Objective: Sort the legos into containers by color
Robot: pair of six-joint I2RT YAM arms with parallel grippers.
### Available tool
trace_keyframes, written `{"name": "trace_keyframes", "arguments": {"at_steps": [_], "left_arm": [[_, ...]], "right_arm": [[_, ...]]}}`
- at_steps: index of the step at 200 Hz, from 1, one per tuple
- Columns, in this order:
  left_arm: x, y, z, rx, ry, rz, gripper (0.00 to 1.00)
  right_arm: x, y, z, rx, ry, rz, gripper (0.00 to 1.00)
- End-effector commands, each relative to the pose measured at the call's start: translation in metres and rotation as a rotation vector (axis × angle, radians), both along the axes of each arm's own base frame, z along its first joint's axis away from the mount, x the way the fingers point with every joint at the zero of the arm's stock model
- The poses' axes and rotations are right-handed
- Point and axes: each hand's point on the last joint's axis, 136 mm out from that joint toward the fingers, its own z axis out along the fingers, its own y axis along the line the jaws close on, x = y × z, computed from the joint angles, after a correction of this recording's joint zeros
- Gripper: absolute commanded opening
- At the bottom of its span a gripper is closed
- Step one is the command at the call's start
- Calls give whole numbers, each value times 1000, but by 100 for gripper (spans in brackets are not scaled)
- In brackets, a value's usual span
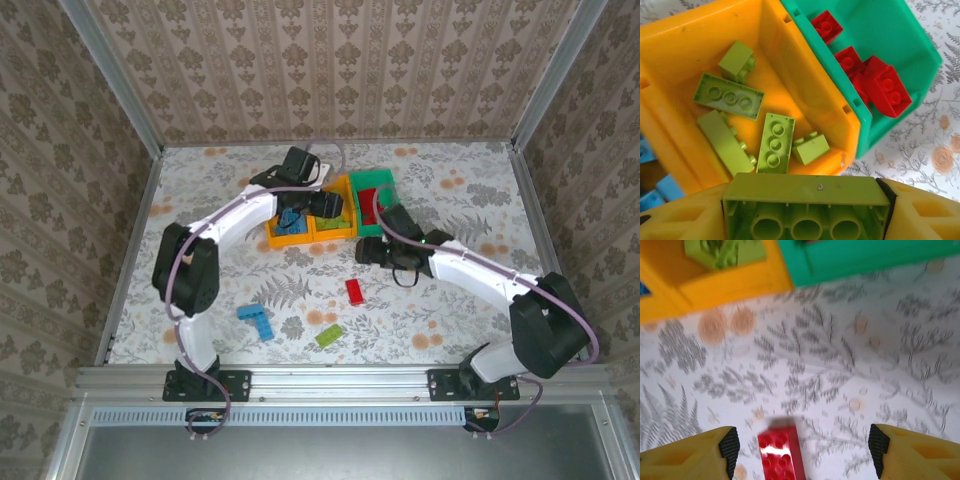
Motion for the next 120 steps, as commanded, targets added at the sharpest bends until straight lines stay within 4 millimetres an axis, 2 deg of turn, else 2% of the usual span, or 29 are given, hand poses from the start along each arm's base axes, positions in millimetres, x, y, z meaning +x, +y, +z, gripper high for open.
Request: {"name": "trace_keyframes", "arguments": {"at_steps": [1,20,51,86,95,100,120], "left_arm": [[16,-6,-2,-41,22,-16,64],[25,-7,-9,-58,41,-2,64],[28,-11,-14,-84,56,21,67],[27,-11,-21,-92,83,39,82],[27,-10,-20,-96,83,44,90],[27,-10,-18,-99,81,46,99],[26,-9,-8,-120,62,58,100]], "right_arm": [[-18,-7,-12,-79,-13,-57,72],[-32,5,-23,-97,-17,-31,73],[-50,19,-44,-139,13,-3,74],[-54,39,-53,-152,36,45,75],[-55,42,-56,-170,46,61,75],[-55,43,-58,-182,55,69,75],[-56,45,-68,-239,100,92,70]]}}
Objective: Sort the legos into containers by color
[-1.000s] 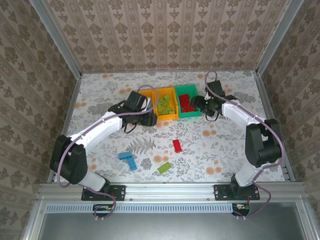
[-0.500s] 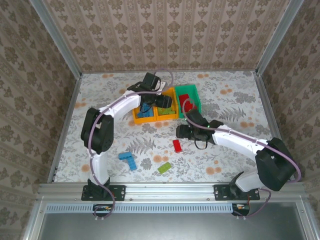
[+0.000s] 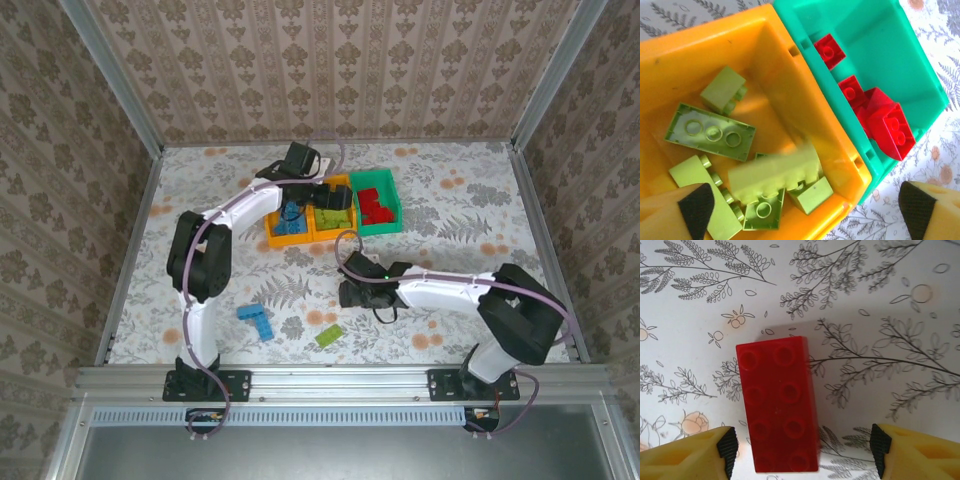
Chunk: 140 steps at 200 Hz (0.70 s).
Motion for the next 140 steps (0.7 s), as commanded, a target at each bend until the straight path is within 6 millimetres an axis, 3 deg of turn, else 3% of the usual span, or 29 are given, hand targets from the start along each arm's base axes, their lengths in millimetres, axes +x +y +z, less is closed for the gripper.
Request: {"name": "trace_keyframes", "arguments": {"at_steps": [1,27,53,66,96,140], "left_arm": [[-1,5,4,-16,14,29,100],[-5,10,22,-45,-24,51,100],[-16,26,25,-46,-18,76,100],[-22,37,23,-41,-17,95,100],[-39,66,20,-10,-30,144,100],[-70,83,19,31,-68,112,100]], "right_arm": [[6,3,-1,-64,11,9,70],[6,2,-11,-119,42,20,59],[8,1,-13,-130,42,23,35],[11,-1,-9,-128,29,24,29],[33,-10,27,-44,-62,-16,27],[103,-41,77,307,-145,-173,27]]}}
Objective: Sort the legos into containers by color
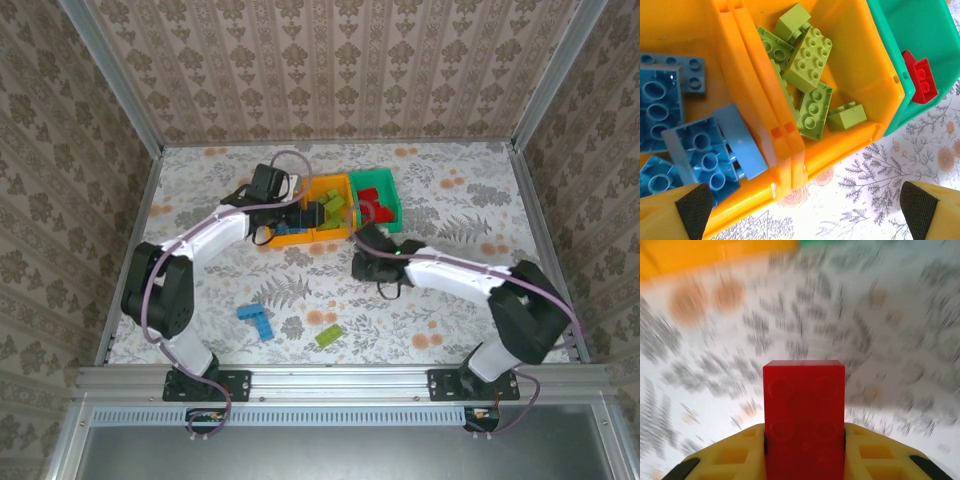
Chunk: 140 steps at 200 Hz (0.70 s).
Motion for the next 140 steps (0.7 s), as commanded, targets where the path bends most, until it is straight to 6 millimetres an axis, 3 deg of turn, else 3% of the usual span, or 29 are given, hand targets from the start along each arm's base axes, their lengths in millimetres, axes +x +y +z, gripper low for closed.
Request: {"name": "trace_keyframes", "arguments": {"at_steps": [1,23,72,108,140], "left_arm": [[-12,4,8,19,-52,-26,100],[-31,5,-2,69,-54,-84,100],[-81,-4,-24,185,-80,-266,100],[-120,-5,-44,245,-53,-402,100],[-160,-18,-61,284,-28,-542,99]], "right_arm": [[36,-11,26,188,-53,-38,27],[69,-29,34,238,-5,-90,26],[131,-37,39,262,16,-106,25],[161,-41,32,270,34,-129,28],[175,-45,25,247,58,-148,40]]}}
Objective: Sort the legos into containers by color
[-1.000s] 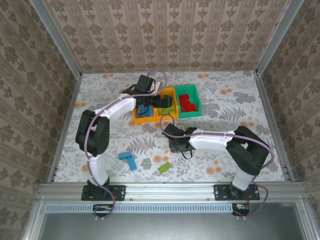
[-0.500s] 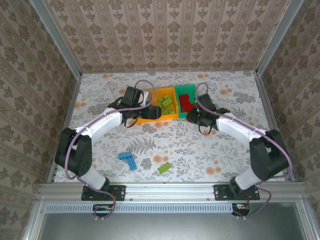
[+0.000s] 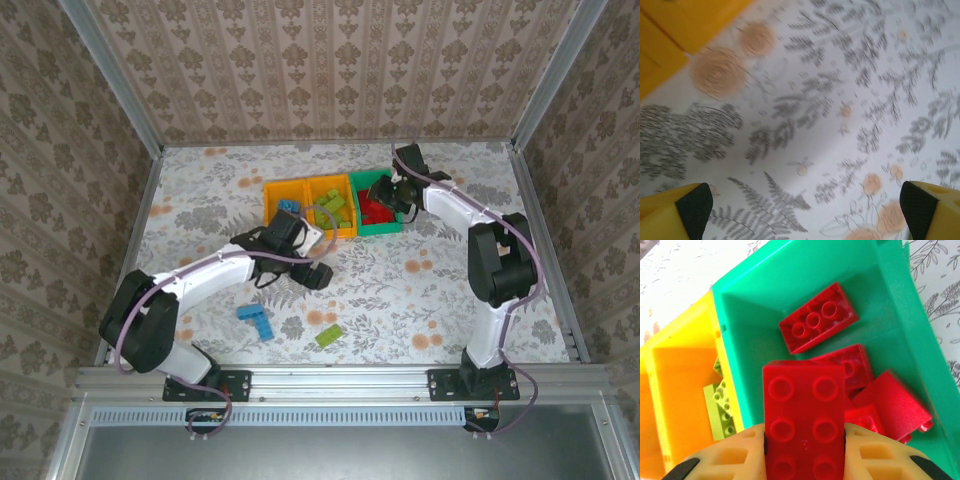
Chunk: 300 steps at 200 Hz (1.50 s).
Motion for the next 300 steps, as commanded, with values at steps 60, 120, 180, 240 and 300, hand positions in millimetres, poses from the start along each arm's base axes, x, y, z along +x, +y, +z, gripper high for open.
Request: {"name": "trace_keyframes", "arguments": {"at_steps": [60,120,180,240,300], "left_arm": [[-93,-21,-31,129,60,-310,95],[-127,-22,-48,257,87,-416,92],[-138,-22,-65,397,83,-437,88],[-139,-23,-82,469,126,-455,63],[-127,-25,-89,485,132,-432,38]], "right_arm": [[-1,0,18,20,1,25,64],[-31,-15,44,-6,-59,15,72],[-45,-28,45,-17,-72,-12,75],[-53,-43,46,-18,-76,-36,75],[-65,-66,50,-28,-84,-65,77]]}}
